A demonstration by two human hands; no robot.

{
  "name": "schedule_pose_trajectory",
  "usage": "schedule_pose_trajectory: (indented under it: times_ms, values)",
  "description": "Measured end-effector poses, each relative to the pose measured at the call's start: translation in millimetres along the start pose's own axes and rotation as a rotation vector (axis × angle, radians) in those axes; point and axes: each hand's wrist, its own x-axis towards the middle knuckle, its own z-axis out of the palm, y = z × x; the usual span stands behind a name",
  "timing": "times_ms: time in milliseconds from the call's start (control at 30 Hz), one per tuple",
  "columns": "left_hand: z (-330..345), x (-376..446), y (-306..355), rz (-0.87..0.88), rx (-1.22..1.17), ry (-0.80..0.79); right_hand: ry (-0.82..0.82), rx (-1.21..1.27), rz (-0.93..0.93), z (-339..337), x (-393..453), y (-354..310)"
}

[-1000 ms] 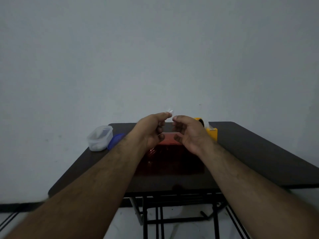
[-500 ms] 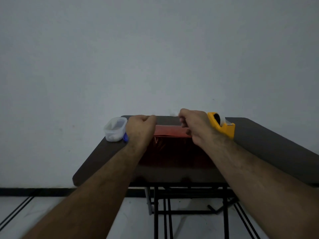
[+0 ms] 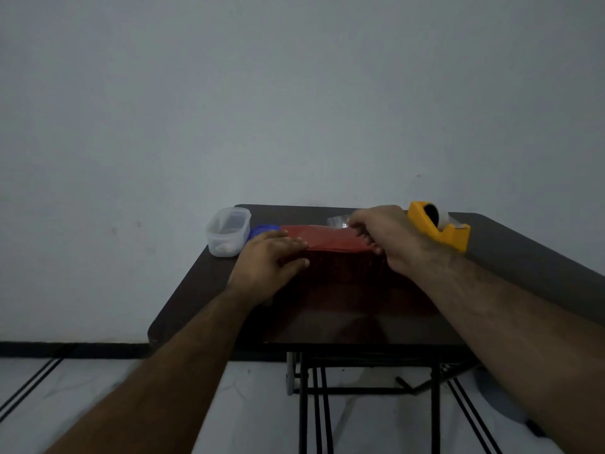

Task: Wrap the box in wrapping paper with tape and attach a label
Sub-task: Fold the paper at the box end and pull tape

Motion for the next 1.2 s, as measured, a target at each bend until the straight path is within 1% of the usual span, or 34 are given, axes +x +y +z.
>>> schedule_pose_trajectory:
  times_ms: [133,333,667,800,867,1000,1200]
  values:
    - [2,3,2,-0.023,-0.014,0.063,0.01,-0.082,-0.027,8,2,2]
    - [6,6,5,-0.091,-0.057,0.069,0.005,-0.178,-0.043,16,4,-3]
    - [8,6,7,-0.105,-0.065,0.067,-0.022,-0.108,0.055,15,-2,-6]
    - [8,5,7,-0.105,-0.067,0.065,-0.073,0.055,0.137,21,4,-8]
    - [7,5,8,-0.116,-0.068,0.051,-0.11,0.09,0.172,26,6,-10]
    - [5,4,11,-0.116,-0.075,0.043,-0.129,0.023,0.215,29,5,-11]
    - [4,3,12,-0.135,-0.081,0.057,-0.118,-0.084,0.226,28,3,-12]
